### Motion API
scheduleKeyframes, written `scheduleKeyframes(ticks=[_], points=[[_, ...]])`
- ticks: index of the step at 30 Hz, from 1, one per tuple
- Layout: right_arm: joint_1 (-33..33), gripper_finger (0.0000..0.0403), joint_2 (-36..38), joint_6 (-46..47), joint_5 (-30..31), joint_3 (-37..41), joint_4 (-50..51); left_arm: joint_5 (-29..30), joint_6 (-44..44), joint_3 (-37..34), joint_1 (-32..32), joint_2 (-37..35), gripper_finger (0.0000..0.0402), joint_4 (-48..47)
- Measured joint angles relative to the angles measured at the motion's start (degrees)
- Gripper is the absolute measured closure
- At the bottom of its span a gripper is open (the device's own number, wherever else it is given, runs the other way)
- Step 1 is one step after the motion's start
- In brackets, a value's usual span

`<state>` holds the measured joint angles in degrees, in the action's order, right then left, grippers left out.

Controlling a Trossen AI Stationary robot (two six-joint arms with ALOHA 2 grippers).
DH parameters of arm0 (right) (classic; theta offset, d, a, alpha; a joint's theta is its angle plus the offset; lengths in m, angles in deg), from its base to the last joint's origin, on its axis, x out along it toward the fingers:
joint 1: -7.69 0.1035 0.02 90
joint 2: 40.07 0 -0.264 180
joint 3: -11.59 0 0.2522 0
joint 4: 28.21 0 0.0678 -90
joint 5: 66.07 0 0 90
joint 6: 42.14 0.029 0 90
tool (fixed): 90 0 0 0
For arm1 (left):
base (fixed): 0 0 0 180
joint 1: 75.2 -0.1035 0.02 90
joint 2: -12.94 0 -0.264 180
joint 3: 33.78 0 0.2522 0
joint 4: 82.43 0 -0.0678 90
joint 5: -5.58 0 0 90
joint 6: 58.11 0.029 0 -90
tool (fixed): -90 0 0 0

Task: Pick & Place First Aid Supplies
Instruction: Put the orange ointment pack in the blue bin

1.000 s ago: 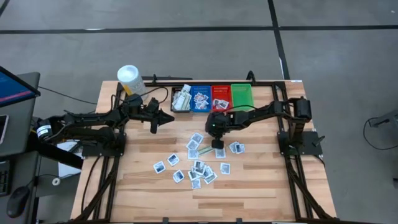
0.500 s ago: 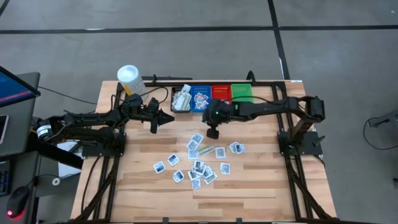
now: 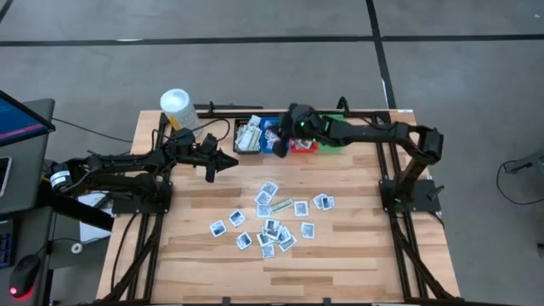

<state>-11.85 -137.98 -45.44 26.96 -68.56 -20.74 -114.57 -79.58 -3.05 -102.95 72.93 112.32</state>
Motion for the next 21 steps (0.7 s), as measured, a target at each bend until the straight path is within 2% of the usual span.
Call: scheduleKeyframes(ticks=[6, 17, 21], points=[[-4.91, 0.0403, -1.01, 7.84, -0.24, 0.05, -2.15, 0.00, 0.02, 0.00, 0.02, 0.00, 0.0358, 0.00], [-7.15, 0.0401, -1.79, 10.28, -1.62, -0.04, -3.37, 0.00, 0.02, 0.00, 0.02, 0.01, 0.0358, -0.02], [-7.08, 0.0380, -1.79, 10.28, -1.68, -0.04, -3.84, 0.00, 0.03, 0.00, 0.02, 0.01, 0.0358, -0.02]])
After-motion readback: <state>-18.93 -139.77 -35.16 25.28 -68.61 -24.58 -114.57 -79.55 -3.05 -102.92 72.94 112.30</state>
